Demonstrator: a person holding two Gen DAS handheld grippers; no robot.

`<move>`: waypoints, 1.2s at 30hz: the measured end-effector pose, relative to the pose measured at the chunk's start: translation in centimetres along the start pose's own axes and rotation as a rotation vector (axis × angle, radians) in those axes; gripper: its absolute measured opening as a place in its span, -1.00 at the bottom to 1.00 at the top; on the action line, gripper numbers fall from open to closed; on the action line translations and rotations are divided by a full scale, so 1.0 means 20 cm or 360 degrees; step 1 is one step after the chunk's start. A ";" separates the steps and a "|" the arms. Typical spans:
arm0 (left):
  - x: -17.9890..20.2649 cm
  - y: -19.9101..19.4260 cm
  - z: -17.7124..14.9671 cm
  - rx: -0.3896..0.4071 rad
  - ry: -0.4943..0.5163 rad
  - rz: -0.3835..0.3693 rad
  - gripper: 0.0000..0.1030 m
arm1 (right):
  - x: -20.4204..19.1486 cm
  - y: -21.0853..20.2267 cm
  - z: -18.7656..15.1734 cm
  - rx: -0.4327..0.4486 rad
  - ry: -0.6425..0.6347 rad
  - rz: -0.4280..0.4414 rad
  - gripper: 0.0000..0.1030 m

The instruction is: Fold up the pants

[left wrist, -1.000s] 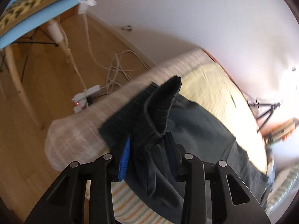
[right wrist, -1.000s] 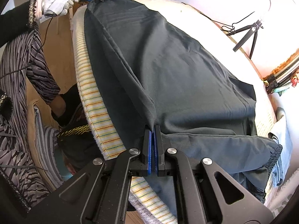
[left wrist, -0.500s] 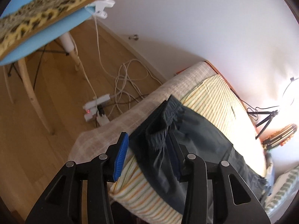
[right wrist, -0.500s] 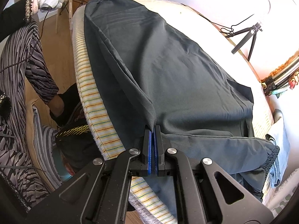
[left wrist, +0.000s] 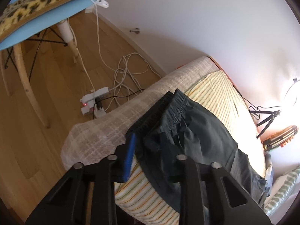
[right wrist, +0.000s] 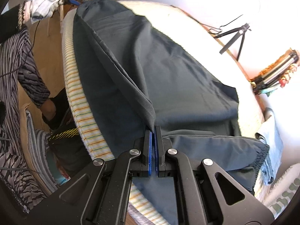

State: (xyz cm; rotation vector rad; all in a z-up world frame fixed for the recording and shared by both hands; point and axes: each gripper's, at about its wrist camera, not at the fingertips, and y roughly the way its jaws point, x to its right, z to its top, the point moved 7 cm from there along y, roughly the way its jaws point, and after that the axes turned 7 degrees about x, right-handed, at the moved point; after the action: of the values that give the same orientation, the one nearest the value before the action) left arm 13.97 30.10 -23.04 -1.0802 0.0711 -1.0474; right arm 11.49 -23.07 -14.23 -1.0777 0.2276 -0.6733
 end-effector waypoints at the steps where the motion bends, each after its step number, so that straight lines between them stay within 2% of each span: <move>1: 0.00 0.00 0.00 0.0006 0.0013 0.0023 -0.59 | 0.01 -0.01 0.00 0.0005 0.0009 -0.0001 -0.95; 5: -0.05 0.00 0.00 0.0019 0.0029 0.0162 -0.59 | -0.08 0.01 -0.01 -0.0032 -0.0032 0.0071 -0.95; 8: -0.03 -0.06 0.02 0.0055 0.0083 0.0200 -0.59 | -0.17 0.06 -0.04 -0.0068 -0.0064 0.0118 -0.95; 10: 0.02 -0.10 0.04 0.0073 0.0117 0.0169 -0.59 | -0.18 0.08 -0.05 -0.0076 -0.0040 0.0116 -0.94; 15: 0.27 -0.20 0.04 0.0113 0.0264 0.0023 -0.55 | -0.10 0.04 -0.05 -0.0010 0.0216 0.0175 -0.94; 16: 0.33 -0.22 0.03 0.0114 0.0287 -0.0012 -0.52 | -0.08 0.03 -0.05 0.0010 0.0254 0.0178 -0.88; 18: 0.48 -0.26 0.00 0.0106 0.0349 -0.0119 -0.30 | -0.05 -0.02 -0.04 0.0054 0.0335 0.0181 -0.65; 20: 0.63 -0.28 -0.05 0.0095 0.0430 -0.0204 -0.21 | -0.02 -0.08 -0.05 0.0125 0.0413 0.0135 -0.24; 22: 0.78 -0.30 -0.11 0.0068 0.0510 -0.0296 -0.10 | 0.02 -0.14 -0.07 0.0195 0.0509 0.0099 -0.08; 27: 1.17 -0.31 -0.30 -0.0045 0.0645 -0.0556 0.01 | 0.17 -0.28 -0.18 0.0299 0.0805 -0.0005 -0.03; 31: 1.46 -0.30 -0.50 -0.0158 0.0718 -0.0730 0.01 | 0.33 -0.37 -0.30 0.0384 0.1086 -0.0129 0.33; 36: 1.81 -0.28 -0.82 -0.0327 0.0884 -0.0880 0.01 | 0.54 -0.45 -0.54 0.0385 0.1425 -0.0333 0.40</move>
State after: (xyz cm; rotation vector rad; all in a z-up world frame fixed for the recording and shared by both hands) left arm 21.60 -7.73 -12.20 -0.9834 0.3465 -1.8563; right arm 11.10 -40.18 -9.96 -0.5115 0.7854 -1.3145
